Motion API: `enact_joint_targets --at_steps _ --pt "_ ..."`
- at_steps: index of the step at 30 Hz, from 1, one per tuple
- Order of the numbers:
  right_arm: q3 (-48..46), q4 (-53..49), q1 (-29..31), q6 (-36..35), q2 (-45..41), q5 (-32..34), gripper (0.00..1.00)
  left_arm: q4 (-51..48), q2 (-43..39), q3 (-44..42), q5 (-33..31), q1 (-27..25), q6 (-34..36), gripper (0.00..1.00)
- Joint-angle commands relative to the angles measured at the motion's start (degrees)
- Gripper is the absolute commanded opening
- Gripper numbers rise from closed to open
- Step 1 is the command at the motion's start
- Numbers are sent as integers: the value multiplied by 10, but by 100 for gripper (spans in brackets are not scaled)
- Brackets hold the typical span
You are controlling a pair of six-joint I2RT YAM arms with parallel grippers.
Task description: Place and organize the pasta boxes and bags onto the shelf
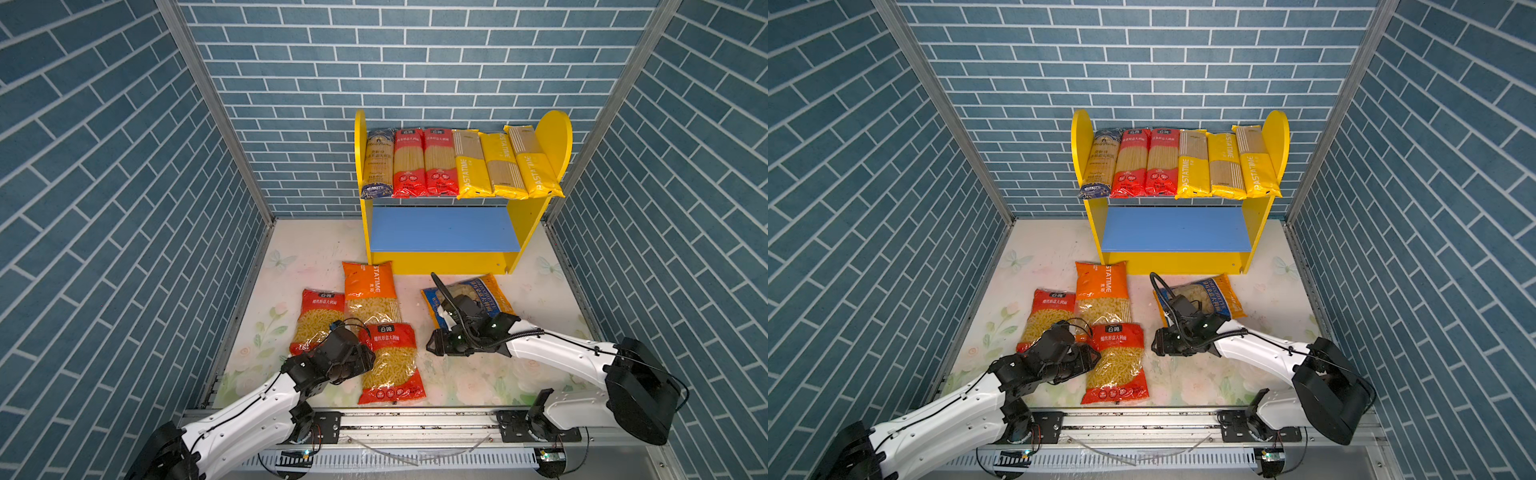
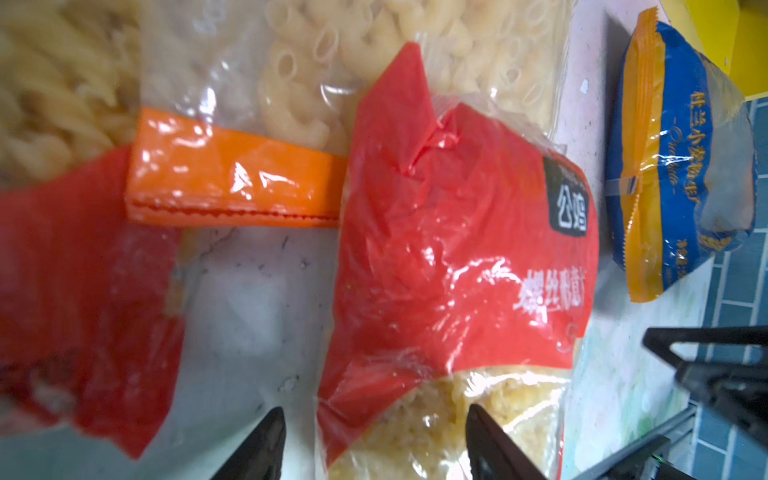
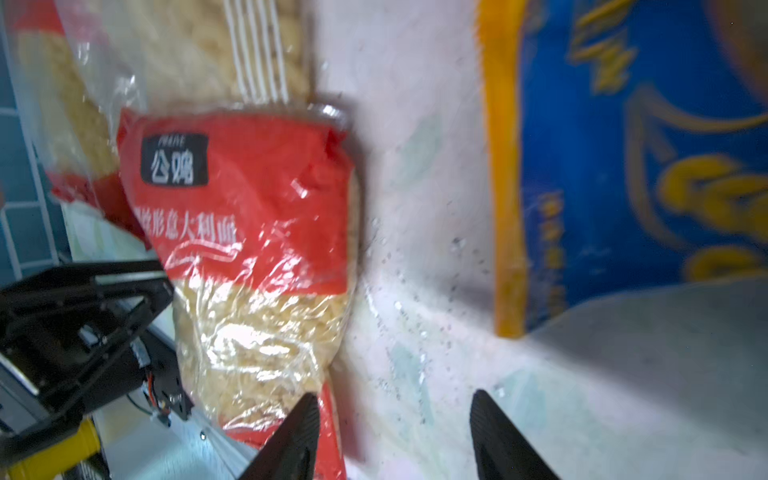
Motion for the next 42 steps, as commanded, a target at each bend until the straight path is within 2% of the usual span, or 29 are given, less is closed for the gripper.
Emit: enact_joint_targets --at_steps 1,6,10,14,21,24,28,32,36,42 --pt "-5 55 14 35 31 -44 62 -18 -3 -14 21 -11 -4 70" --pt "-1 155 34 60 121 -92 62 54 25 -36 25 -36 -29 69" --pt "-7 199 35 70 153 -119 61 98 56 -39 12 -64 -33 66" --pt "-14 234 35 69 155 -142 50 141 84 -44 16 -74 -53 58" --pt "-40 260 31 40 66 -111 20 127 60 -25 -6 -73 -23 58" --pt "-39 274 30 35 39 -106 12 147 52 -19 -7 -72 -18 59" --pt "-20 249 30 16 3 -100 5 173 25 -14 -7 -72 -9 59" --pt "31 152 16 -38 -45 -75 0 166 -21 10 -8 -65 3 63" --pt "70 99 -31 -64 -86 -69 0 151 -48 49 -4 -41 38 71" --pt "103 84 -104 -76 -122 -84 0 202 -33 57 28 24 50 73"
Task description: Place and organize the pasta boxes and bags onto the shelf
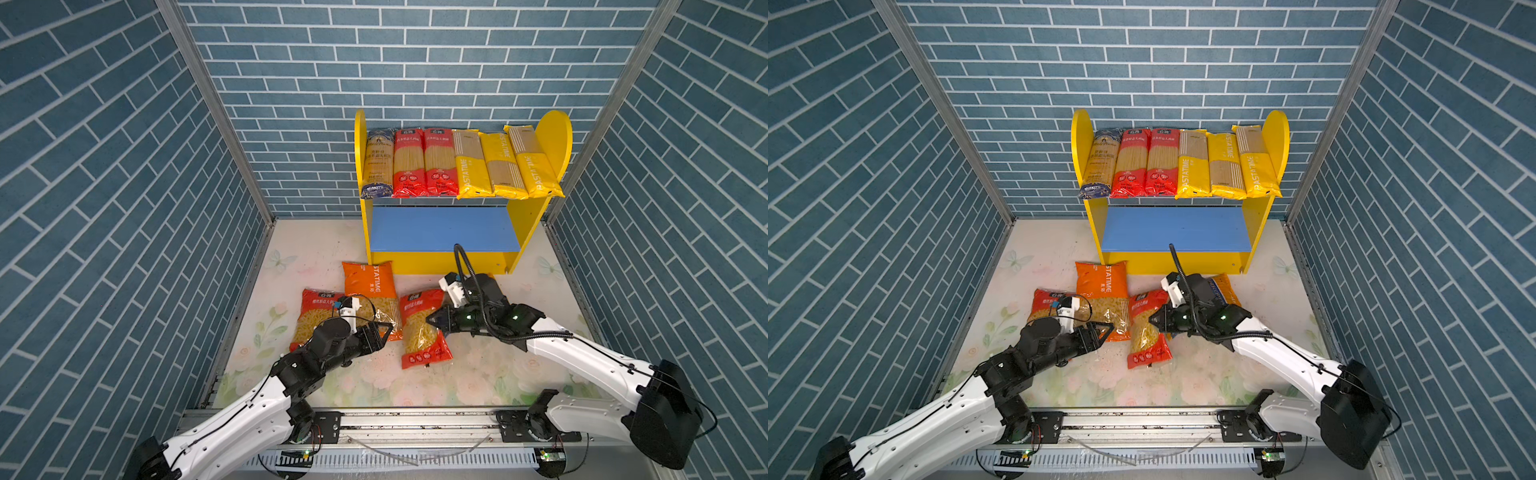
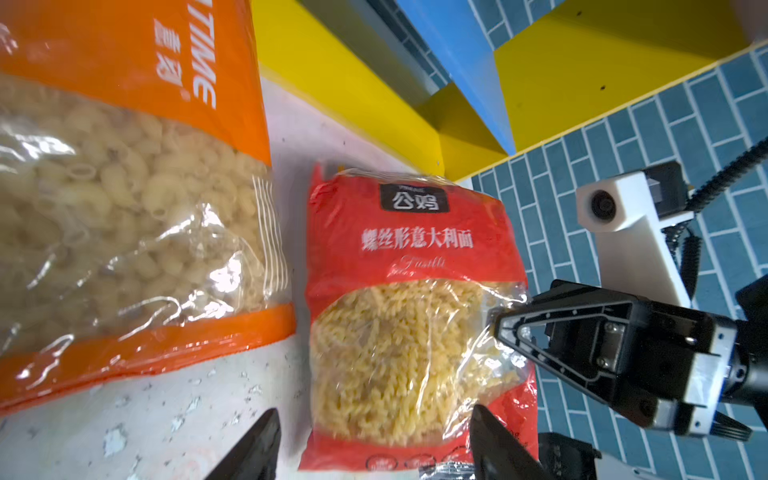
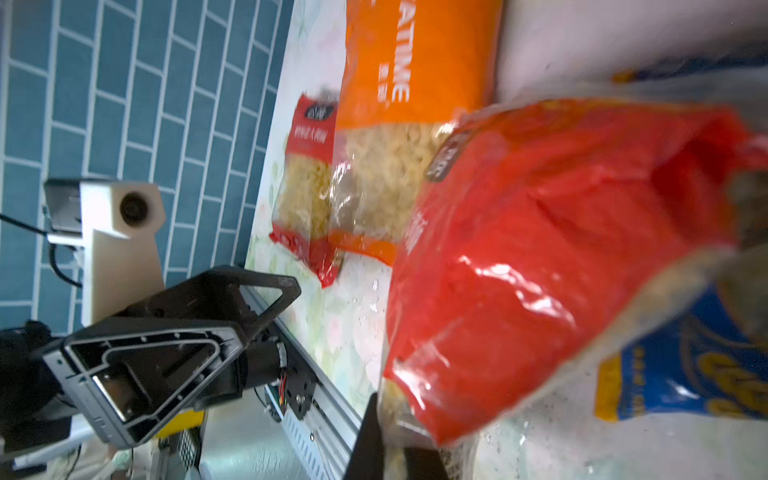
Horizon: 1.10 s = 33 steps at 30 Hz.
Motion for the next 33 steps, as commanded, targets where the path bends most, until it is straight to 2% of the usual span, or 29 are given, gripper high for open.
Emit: enact_joint_targets --at_steps 1,6,10,14,16,19,21,26,31,33 --pt "51 18 -28 -35 -37 -9 0 35 21 5 16 24 21 73" --pt "46 -55 -107 -75 -51 1 0 82 111 39 30 24 50 73" --pt "-1 -69 -170 -105 -43 8 0 131 194 63 44 13 61 73" --pt "-62 -57 -217 -83 -32 7 0 150 278 101 40 -10 89 73" --pt "-88 -34 -233 -67 -34 -10 9 171 322 114 45 -14 93 73" --pt "-117 -1 -240 -49 -43 -30 34 214 383 131 61 -19 86 73" --pt "-132 17 -242 -44 -49 -49 44 246 426 145 77 -25 76 73" --pt "-174 78 -242 -25 -37 -108 51 330 514 169 118 -49 41 70" --pt "-208 167 -239 -10 -19 -126 50 361 563 177 126 -64 26 65" --pt "-210 192 -230 -12 -11 -127 47 361 573 198 130 -70 27 62"
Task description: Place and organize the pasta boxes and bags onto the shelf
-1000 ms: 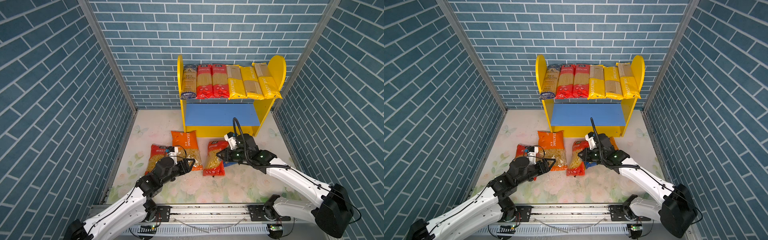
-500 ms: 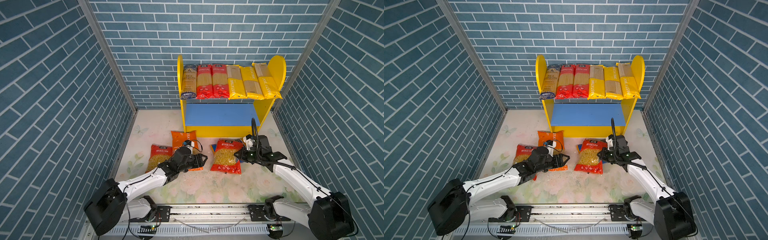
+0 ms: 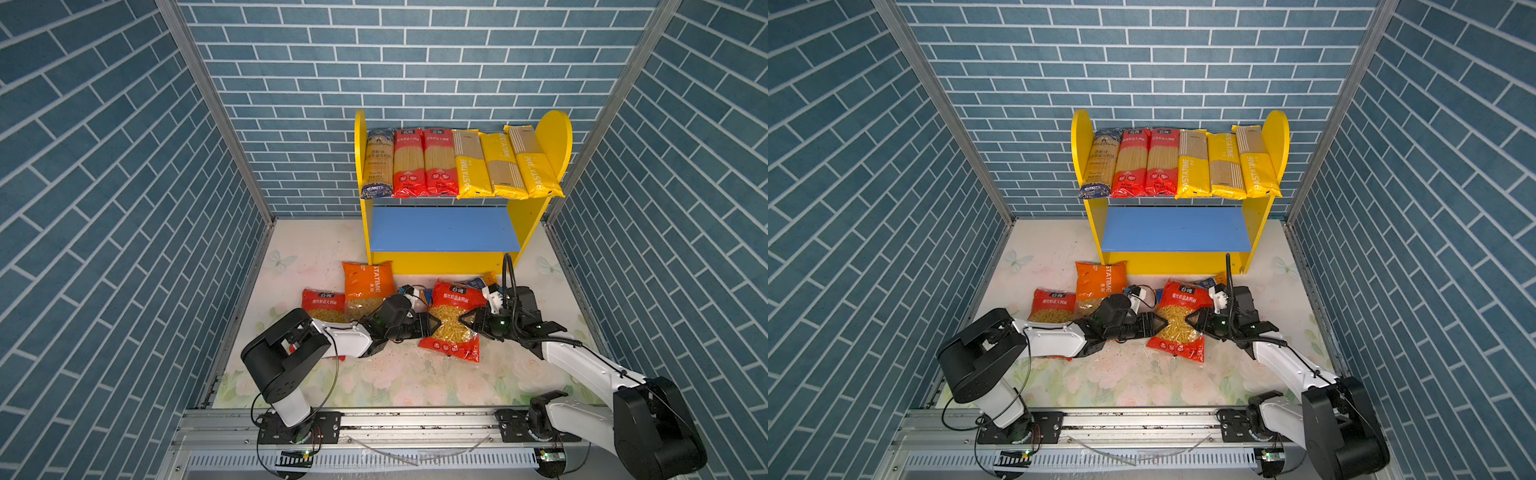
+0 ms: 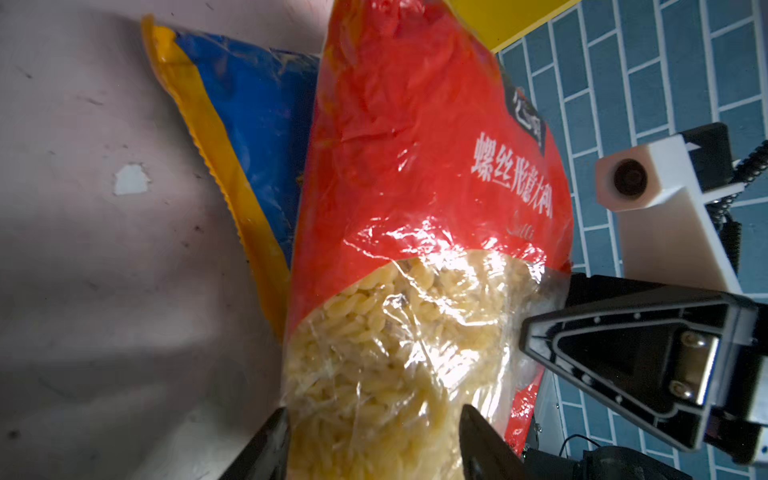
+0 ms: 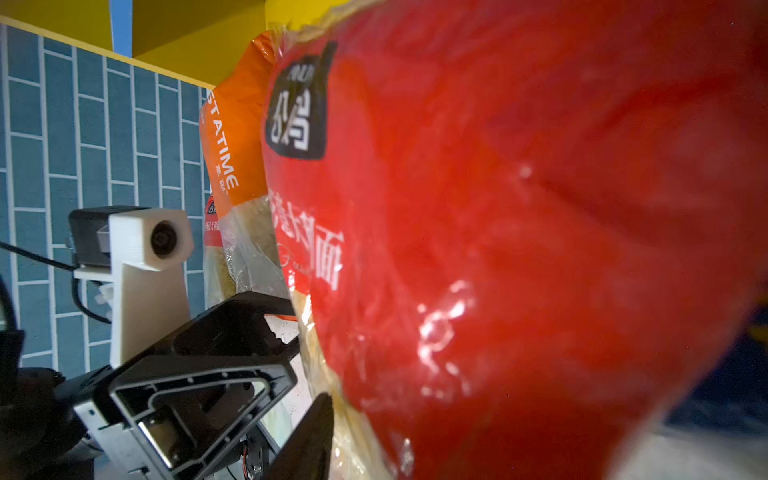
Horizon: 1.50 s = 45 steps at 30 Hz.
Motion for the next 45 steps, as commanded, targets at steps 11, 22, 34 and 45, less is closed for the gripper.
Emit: enact_joint_targets --at_steps 11,22,34,45 --pt "41 67 36 18 -64 -13 1 -14 -62 32 22 2 18 56" --pt "188 25 36 23 -96 -26 0 -139 -237 12 -4 63 68 64" --pt "273 290 33 77 74 -15 0 -186 -397 -33 8 190 69 79" --pt "324 396 32 110 219 10 0 -209 -422 -48 2 207 66 79"
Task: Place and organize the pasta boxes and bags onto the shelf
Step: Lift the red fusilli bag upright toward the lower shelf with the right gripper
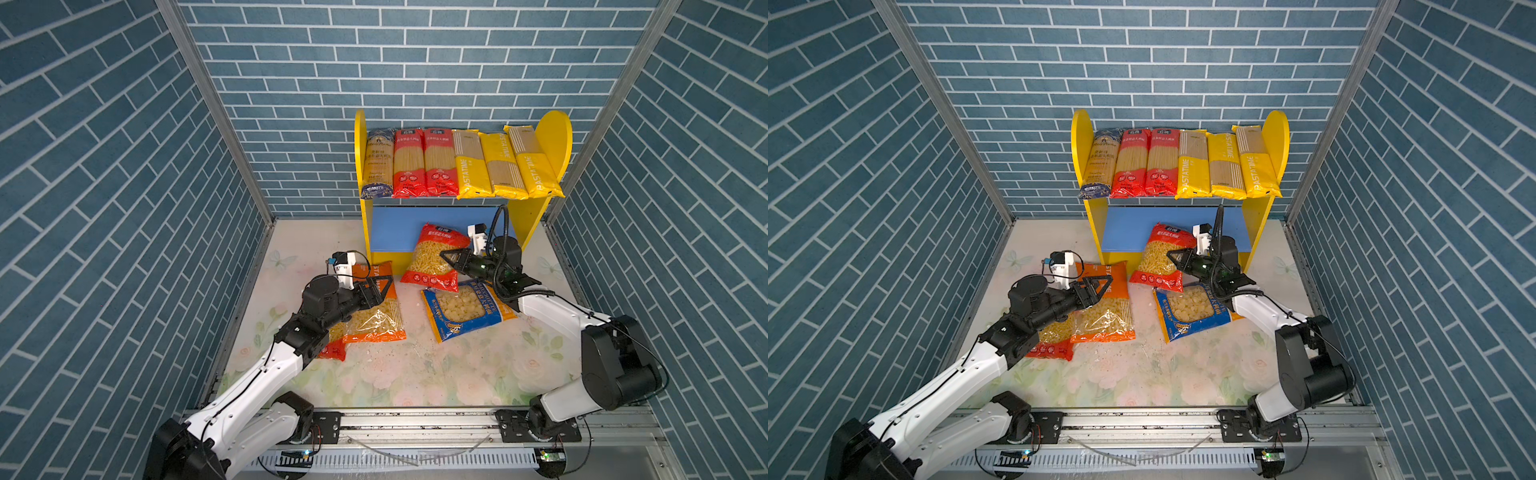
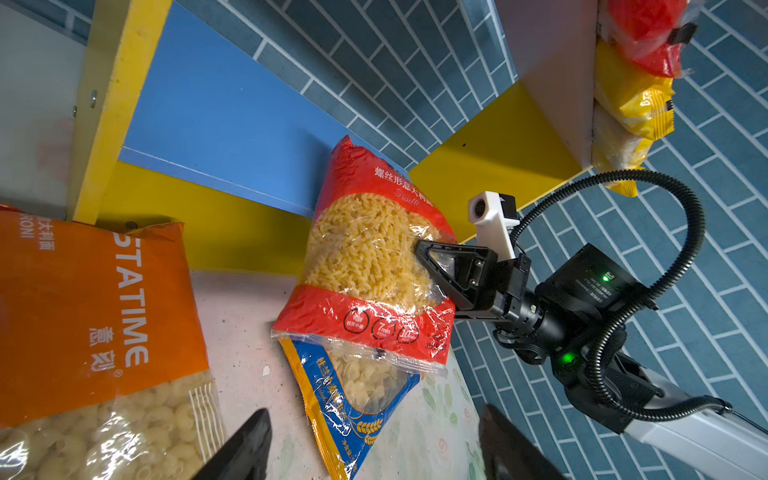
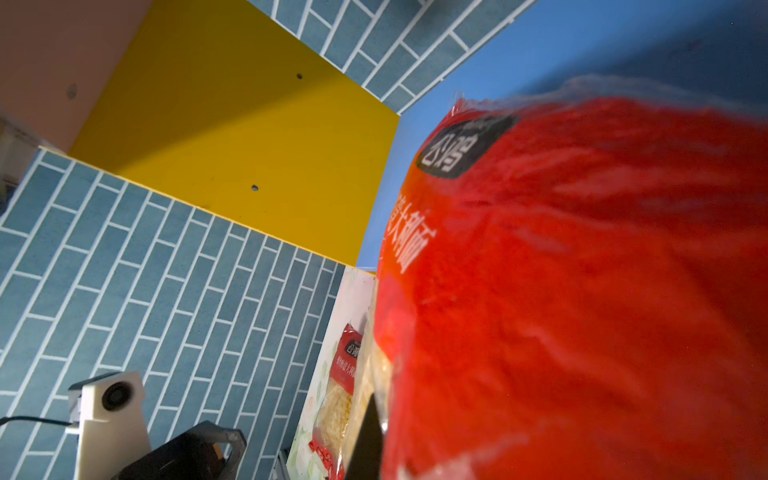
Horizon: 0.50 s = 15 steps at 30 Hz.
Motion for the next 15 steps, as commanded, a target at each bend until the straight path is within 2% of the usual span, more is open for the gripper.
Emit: enact_joint_targets --at_steps 1,4,10,15 --pt "66 135 -1 22 8 11 0 -3 1 -16 2 3 -7 79" --pt "71 100 -3 29 28 46 0 -2 0 -21 -2 3 -10 79" --pt "67 63 -4 48 47 66 0 -2 3 -31 -7 3 -8 79" --pt "89 -12 -6 59 45 83 0 21 18 -38 -13 3 -8 80"
